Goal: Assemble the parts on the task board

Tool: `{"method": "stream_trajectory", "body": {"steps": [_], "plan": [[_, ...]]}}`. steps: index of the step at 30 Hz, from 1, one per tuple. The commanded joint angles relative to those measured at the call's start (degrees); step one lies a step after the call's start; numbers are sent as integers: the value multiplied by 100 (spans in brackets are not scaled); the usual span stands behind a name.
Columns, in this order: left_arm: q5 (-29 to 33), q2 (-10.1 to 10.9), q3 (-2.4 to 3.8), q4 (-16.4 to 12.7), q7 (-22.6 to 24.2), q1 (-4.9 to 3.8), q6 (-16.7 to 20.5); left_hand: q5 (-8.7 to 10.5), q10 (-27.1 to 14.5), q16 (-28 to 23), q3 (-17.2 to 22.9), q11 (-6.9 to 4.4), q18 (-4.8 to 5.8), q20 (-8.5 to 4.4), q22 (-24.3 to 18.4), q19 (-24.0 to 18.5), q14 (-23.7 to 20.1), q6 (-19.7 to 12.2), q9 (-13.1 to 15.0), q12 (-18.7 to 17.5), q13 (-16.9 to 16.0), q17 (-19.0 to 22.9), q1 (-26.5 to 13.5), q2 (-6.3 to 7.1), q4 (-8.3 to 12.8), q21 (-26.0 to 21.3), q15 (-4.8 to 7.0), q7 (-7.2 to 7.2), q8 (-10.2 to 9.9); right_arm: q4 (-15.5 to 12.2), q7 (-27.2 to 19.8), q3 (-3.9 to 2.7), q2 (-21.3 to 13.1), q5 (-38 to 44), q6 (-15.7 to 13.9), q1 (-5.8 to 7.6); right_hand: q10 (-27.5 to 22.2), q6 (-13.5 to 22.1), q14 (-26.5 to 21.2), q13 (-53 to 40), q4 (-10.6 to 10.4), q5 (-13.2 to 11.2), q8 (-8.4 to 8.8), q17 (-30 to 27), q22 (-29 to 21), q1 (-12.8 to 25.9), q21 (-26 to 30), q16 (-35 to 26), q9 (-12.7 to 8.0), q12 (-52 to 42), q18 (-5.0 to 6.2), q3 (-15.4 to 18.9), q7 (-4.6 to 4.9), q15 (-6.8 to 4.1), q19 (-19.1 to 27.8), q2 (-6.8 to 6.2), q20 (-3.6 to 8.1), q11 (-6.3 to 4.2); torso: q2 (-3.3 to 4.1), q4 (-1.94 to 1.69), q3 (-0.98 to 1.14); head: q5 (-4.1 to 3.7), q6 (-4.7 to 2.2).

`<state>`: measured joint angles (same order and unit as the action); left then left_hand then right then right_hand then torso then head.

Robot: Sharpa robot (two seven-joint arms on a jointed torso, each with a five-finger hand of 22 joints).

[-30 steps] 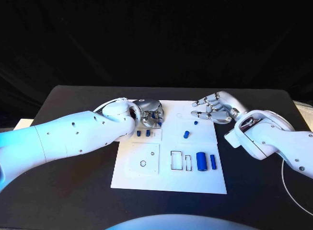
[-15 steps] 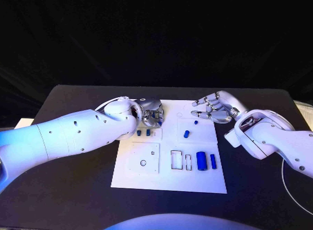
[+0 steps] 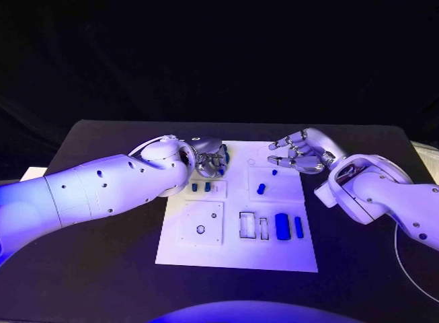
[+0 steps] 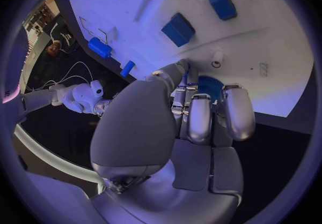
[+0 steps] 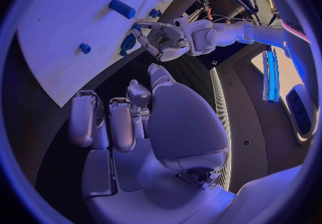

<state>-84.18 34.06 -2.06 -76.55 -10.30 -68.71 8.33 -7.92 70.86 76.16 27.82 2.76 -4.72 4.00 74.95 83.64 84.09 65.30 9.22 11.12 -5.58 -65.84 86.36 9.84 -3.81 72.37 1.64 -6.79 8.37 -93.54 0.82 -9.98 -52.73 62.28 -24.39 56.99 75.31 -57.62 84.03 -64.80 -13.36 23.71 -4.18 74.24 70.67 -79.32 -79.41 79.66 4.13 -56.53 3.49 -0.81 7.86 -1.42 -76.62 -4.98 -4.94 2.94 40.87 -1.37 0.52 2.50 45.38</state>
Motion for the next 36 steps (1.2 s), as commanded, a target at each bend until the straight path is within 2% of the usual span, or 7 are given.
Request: {"method": "stream_trajectory", "body": {"steps": [1, 5, 13, 21, 23, 27, 36], "plan": [[281, 69, 55, -128, 100, -10, 272, -6, 41, -2, 69, 3, 68, -5, 175, 54, 187, 37, -8, -47, -13, 21, -51, 53, 33, 26, 22, -1, -51, 0, -40, 0, 9, 21, 67, -5, -21, -45, 270, -11, -15, 25, 3, 10, 2, 15, 19, -23, 1, -28, 103, -13, -1, 7, 30, 16, -11, -17, -1, -3, 1, -14, -47], [491, 240, 182, -333, 91, -29, 258, 0, 51, 4, 127, 15, 68, 2, 186, 49, 183, 43, -21, -109, -11, 39, -126, 80, 68, 29, 15, -14, -86, 15, -42, 0, 20, 21, 65, -8, -20, -46, 271, -12, -15, 27, 2, 11, 2, 15, 18, -23, 1, -30, 103, -13, -1, 7, 30, 16, -11, -17, -3, -5, 0, -33, -81], [656, 575, 281, -598, -39, -115, 12, 2, 55, 2, 144, 20, 68, 5, 191, 48, 181, 46, -26, -133, -11, 53, -158, 91, 81, 31, 11, -20, -100, 29, -44, 0, 31, 36, 68, -17, -20, -46, 271, -12, -15, 27, 2, 11, 2, 15, 18, -23, 1, -30, 103, -13, -1, 7, 30, 16, -11, -17, -9, -33, 5, -10, -63], [579, 732, 291, -538, -177, -133, -311, 5, 73, -2, 165, 22, 70, 9, 200, 48, 177, 60, -30, -156, -14, 75, -195, 101, 98, 37, 8, -23, -111, 31, -42, 1, 27, 41, 71, -38, -20, -46, 271, -12, -15, 27, 2, 11, 2, 15, 18, -23, 1, -30, 103, -13, -1, 7, 30, 16, -11, -17, -7, -23, 6, 21, -38], [559, 750, 289, -508, -196, -126, -351, 5, 80, -3, 171, 21, 68, 10, 197, 45, 175, 66, -31, -163, -15, 80, -208, 102, 101, 32, 7, -20, -113, 29, -43, 1, 27, 41, 71, -42, -20, -46, 271, -12, -15, 27, 2, 11, 2, 15, 18, -23, 1, -30, 103, -13, -1, 7, 30, 16, -11, -17, 0, -19, -1, 16, -55], [543, 767, 276, -446, -231, -114, -443, 8, 84, -11, 178, 21, 65, 12, 192, 39, 171, 69, -34, -179, -16, 100, -236, 111, 106, 21, 7, -18, -122, 26, -43, 1, 23, 41, 70, -48, -20, -46, 271, -12, -15, 27, 2, 11, 2, 15, 18, -23, 1, -30, 103, -13, -1, 7, 30, 16, -11, -17, -9, -24, 0, 12, -30], [534, 708, 226, -327, -231, -85, -572, 11, 58, -9, 201, 35, 62, 20, 190, 28, 165, 38, -54, -254, -9, 120, -312, 143, 131, 7, -3, -27, -174, 25, -48, 1, 33, 41, 66, -55, -20, -46, 271, -12, -15, 27, 2, 11, 2, 15, 18, -23, 1, -30, 103, -13, -1, 7, 30, 16, -11, -17, -4, -17, 2, 26, -33]]}}
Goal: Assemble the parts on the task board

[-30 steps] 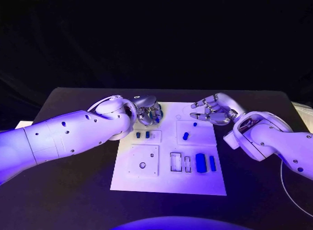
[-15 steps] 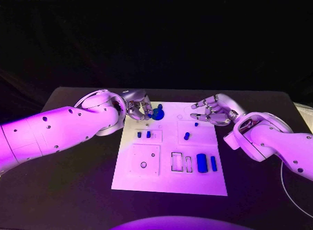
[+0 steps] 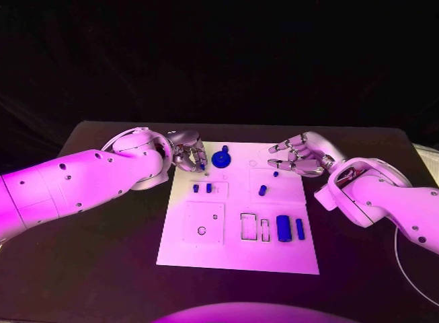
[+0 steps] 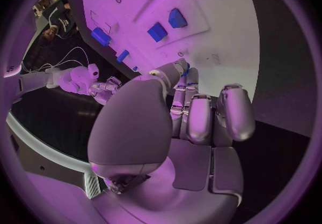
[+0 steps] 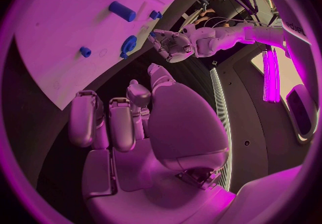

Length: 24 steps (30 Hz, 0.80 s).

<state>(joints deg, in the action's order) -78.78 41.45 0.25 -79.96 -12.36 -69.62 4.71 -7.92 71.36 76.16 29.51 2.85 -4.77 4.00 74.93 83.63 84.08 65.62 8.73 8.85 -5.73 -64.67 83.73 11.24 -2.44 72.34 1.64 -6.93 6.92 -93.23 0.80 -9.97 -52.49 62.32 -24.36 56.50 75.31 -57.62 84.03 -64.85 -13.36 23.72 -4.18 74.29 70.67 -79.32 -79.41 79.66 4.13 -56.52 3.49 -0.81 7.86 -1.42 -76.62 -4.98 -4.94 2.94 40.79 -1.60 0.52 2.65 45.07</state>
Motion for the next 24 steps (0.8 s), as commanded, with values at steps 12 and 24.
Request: {"method": "stream_trajectory", "body": {"steps": [12, 24], "plan": [[-4, -106, -37, 80, 23, 37, -247, 13, 34, -8, 42, 21, 67, 22, 194, 27, 163, 25, -5, -34, -1, 11, -71, -5, 0, 7, -3, -9, -30, -14, -42, 0, 14, 37, 64, -8, -29, -51, 267, 9, -22, 34, 0, -12, -12, 18, 28, -37, 2, -13, 106, -15, -1, 7, 39, 21, -11, -17, 5, 2, 3, 16, 23], [7, -165, -51, 116, 45, 50, -239, 14, 53, -2, 46, 16, 67, 22, 199, 27, 164, 40, -4, -37, -6, 8, -79, -6, 10, 11, 0, -3, -29, -14, -42, 0, 16, 37, 71, -8, -29, -51, 267, 9, -22, 34, 0, -12, -12, 18, 28, -37, 2, -13, 106, -15, -1, 7, 39, 21, -11, -17, 6, 8, 5, 20, 19]]}}
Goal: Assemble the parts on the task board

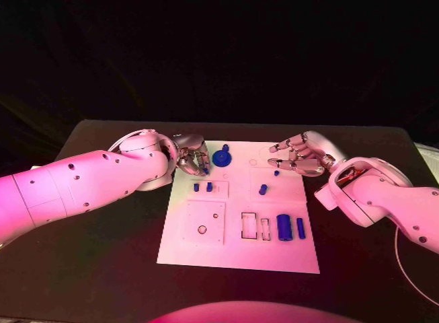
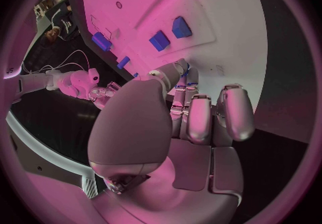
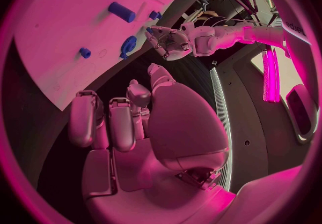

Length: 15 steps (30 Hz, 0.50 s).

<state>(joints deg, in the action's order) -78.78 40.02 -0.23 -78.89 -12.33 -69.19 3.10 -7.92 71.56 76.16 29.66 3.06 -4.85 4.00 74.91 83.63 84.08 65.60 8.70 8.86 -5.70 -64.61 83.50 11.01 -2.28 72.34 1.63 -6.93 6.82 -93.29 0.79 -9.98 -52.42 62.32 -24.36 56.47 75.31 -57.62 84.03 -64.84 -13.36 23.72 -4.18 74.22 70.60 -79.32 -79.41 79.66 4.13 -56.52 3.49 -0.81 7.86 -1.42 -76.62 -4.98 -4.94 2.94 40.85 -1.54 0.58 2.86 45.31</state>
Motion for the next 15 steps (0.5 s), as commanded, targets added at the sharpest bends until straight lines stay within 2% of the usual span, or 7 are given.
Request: {"method": "stream_trajectory", "body": {"steps": [1, 15], "plan": [[7, -26, -4, 13, 41, 7, -81, 14, 33, -2, 31, -6, 75, 22, 200, 28, 164, 42, -1, -37, -9, 2, -56, 16, -6, 11, 0, -4, -19, -7, -42, 0, 9, 36, 72, -5, -29, -51, 267, 8, -22, 34, 0, -5, -5, 18, 28, -37, 2, -13, 106, -15, -1, 7, 39, 21, -11, -17, -1, 2, -2, 2, -6], [7, -58, -12, 19, -19, 9, -228, 15, 59, -2, 38, -15, 76, 21, 206, 28, 162, 63, 1, -39, -17, 12, -62, 13, 13, 16, 6, 6, -17, -8, -39, 0, 7, 34, 79, -5, -29, -51, 267, 8, -22, 34, 0, -5, -5, 18, 28, -37, 2, -13, 106, -15, -1, 7, 39, 21, -11, -17, -1, -3, -3, -3, 29]]}}
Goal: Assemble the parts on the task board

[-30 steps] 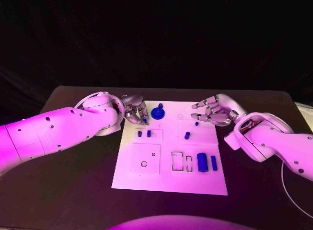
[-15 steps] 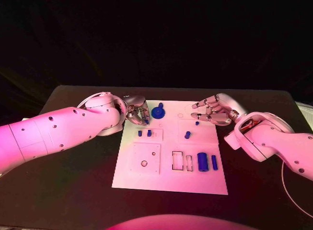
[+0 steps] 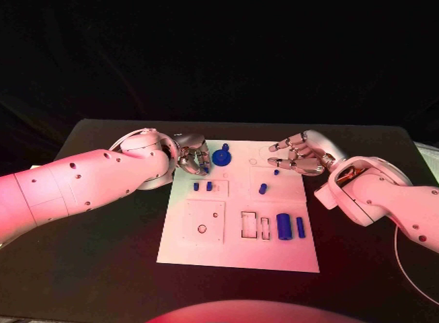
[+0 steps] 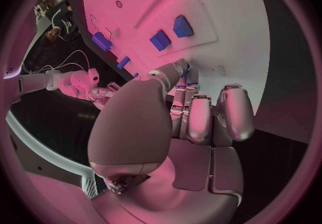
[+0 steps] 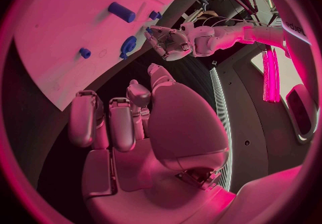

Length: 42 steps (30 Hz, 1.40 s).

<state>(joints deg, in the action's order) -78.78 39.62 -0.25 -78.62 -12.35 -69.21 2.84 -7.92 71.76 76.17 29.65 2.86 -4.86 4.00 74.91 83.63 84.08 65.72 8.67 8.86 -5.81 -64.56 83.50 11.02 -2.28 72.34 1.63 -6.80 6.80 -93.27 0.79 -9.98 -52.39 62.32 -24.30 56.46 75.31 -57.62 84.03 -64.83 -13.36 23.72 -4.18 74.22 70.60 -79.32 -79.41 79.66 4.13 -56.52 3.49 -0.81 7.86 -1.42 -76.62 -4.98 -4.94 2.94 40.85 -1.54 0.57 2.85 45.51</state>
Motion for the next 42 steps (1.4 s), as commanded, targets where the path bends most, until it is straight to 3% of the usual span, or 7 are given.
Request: {"method": "stream_trajectory", "body": {"steps": [1, 17, 27, 32, 42], "plan": [[7, -19, -11, -7, -24, 11, -214, 15, 40, -3, 38, 5, 76, 20, 207, 28, 162, 52, 3, -39, -7, 7, -63, 12, 13, 15, 6, -6, -16, -10, -39, 0, 3, 34, 73, -4, -29, -51, 267, 7, -22, 34, 0, -5, -5, 18, 28, -37, 2, -13, 106, -15, -1, 7, 39, 21, -11, -17, -1, -3, -1, -4, 13], [7, -26, -16, -20, -45, 12, -281, 18, 54, -7, 39, -1, 76, 17, 211, 26, 158, 64, 1, -52, -14, 26, -81, 17, 33, 16, 12, 1, -22, -4, -39, 0, 0, 34, 75, -4, -29, -51, 267, 7, -22, 34, 0, -5, -5, 18, 28, -37, 2, -13, 106, -15, -1, 7, 39, 21, -11, -17, -4, -7, -4, -3, 28], [38, -39, -17, 11, -126, 12, -299, 9, -330, 5, 134, 168, 72, 103, 189, -9, 142, -419, -179, -384, 70, 87, -278, 131, 63, -51, -118, -156, -333, 1, -41, 0, 4, 34, 70, -4, -29, -51, 267, 7, -22, 34, 0, -5, -5, 18, 28, -37, 2, -13, 106, -15, -1, 7, 39, 21, -11, -17, -1, -5, -2, 4, 38], [47, -44, -17, 18, -151, 12, -314, 10, -471, 11, 169, 221, 58, 149, 156, -33, 132, -637, -279, -489, 108, 119, -352, 194, 67, -113, -159, -190, -332, 1, -41, 0, 4, 34, 68, -4, -29, -51, 267, 7, -22, 34, 0, -5, -5, 18, 28, -37, 2, -13, 106, -15, -1, 7, 39, 21, -11, -17, 0, -2, -1, 2, 48], [49, -38, -17, 22, -164, 11, -291, 11, -587, 13, 189, 252, 37, 177, 95, -69, 123, -678, -324, -528, 138, 143, -378, 214, 78, -208, -184, -210, -321, 4, -36, 0, -4, 34, 62, -4, -29, -51, 267, 7, -22, 34, 0, -5, -5, 18, 28, -37, 2, -13, 106, -15, -1, 7, 39, 21, -11, -17, -7, -8, -3, -8, 53]]}}
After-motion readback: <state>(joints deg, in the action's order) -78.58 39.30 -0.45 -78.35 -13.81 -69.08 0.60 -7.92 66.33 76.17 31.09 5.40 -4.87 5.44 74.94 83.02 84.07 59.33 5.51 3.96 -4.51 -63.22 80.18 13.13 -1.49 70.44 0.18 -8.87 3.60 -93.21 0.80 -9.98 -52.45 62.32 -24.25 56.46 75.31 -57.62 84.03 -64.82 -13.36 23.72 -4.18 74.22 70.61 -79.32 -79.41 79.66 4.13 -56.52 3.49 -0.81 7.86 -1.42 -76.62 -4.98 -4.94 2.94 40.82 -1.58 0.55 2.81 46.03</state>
